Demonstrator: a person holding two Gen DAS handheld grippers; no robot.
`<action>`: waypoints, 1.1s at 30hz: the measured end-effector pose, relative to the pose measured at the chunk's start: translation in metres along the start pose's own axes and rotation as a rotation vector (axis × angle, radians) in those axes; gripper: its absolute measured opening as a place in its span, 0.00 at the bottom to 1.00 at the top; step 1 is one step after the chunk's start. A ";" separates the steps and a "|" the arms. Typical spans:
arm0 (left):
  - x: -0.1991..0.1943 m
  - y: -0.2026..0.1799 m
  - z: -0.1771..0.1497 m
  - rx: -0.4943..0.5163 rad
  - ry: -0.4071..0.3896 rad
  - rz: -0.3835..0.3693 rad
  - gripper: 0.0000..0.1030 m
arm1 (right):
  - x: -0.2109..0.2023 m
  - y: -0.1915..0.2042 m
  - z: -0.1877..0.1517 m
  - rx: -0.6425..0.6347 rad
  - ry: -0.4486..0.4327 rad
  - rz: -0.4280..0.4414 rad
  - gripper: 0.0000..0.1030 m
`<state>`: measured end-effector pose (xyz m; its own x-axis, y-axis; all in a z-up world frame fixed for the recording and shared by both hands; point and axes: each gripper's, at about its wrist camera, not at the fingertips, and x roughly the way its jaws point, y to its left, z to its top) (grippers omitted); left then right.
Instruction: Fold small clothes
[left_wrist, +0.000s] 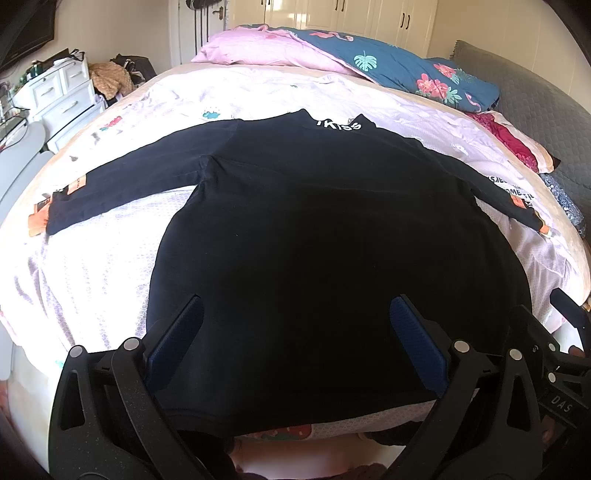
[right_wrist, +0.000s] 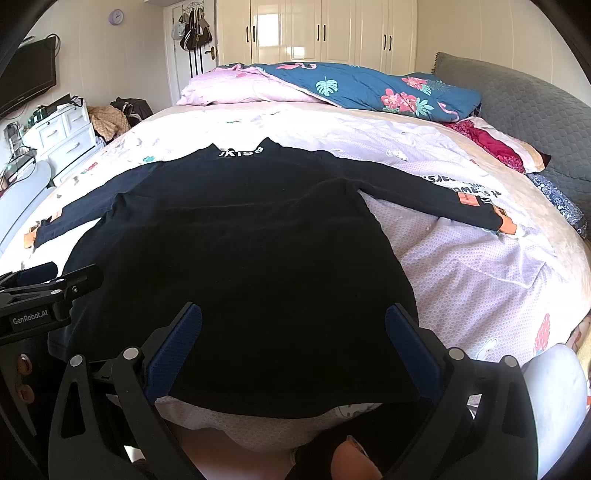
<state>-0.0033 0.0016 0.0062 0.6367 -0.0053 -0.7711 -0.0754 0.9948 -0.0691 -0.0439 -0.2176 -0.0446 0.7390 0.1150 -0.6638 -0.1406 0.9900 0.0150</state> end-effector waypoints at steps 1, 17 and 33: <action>0.000 0.000 0.000 -0.001 -0.001 0.000 0.92 | 0.000 0.000 0.000 0.000 0.001 0.000 0.96; 0.001 0.001 0.002 -0.003 0.003 -0.002 0.92 | 0.003 0.001 0.002 0.004 0.006 0.008 0.96; 0.018 0.002 0.025 -0.018 0.012 0.003 0.92 | 0.020 0.001 0.023 0.016 0.021 0.008 0.96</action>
<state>0.0265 0.0062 0.0080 0.6275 -0.0033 -0.7786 -0.0917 0.9927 -0.0781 -0.0140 -0.2122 -0.0404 0.7235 0.1214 -0.6795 -0.1358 0.9902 0.0323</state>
